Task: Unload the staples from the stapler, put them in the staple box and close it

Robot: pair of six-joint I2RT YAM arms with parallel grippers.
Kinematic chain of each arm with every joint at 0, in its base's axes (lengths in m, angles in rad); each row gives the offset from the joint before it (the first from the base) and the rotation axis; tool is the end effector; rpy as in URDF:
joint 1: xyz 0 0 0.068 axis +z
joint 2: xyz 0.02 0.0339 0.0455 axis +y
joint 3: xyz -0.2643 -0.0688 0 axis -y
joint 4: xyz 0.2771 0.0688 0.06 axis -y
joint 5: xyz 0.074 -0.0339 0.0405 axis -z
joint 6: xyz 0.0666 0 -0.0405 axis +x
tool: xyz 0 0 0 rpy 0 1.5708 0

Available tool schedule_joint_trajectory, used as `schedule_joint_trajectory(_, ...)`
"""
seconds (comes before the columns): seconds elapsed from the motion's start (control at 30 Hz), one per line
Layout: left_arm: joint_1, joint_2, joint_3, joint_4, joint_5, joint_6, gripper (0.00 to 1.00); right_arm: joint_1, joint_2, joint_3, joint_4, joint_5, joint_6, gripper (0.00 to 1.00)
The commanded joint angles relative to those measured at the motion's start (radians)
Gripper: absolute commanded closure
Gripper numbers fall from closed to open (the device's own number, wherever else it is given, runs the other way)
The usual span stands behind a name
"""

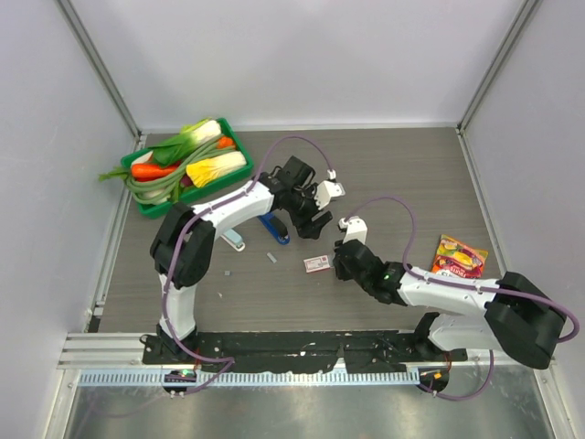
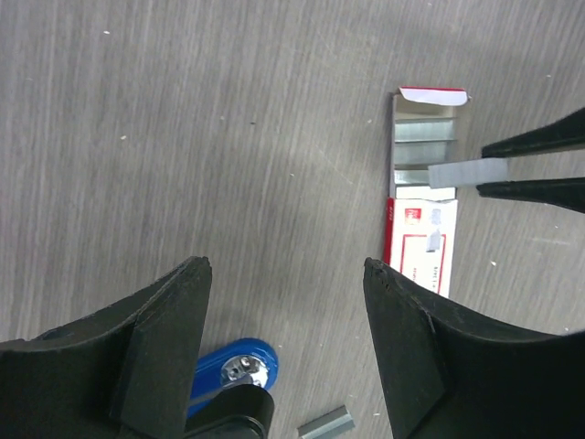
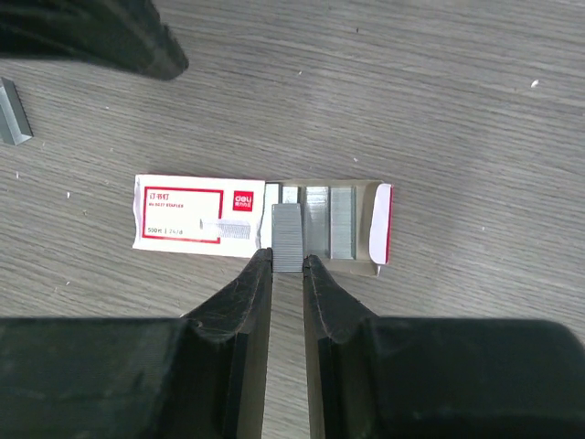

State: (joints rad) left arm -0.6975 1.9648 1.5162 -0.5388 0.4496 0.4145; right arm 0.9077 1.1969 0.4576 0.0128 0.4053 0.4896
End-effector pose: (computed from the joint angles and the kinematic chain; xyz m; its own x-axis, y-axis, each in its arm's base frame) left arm 0.3424 -0.3247 0.1796 -0.2786 0.7067 -0.6503 0.9551 0.2752 -0.1102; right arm 0.1867 0.1964 0.1274 -0.6161 -0.0867 -0.7829 -0.2868 0.9504 0.1204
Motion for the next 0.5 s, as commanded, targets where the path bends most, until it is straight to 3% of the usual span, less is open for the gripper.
schedule_joint_trajectory(0.0,0.000,-0.061,0.003,-0.053,0.046,-0.013,0.28,-0.010,0.010,0.003,0.072,0.013,-0.023,0.99)
schedule_joint_trajectory(0.47,0.001,-0.107,-0.074,-0.024,0.051,-0.011,0.28,-0.020,0.075,0.023,0.101,0.015,-0.037,0.99)
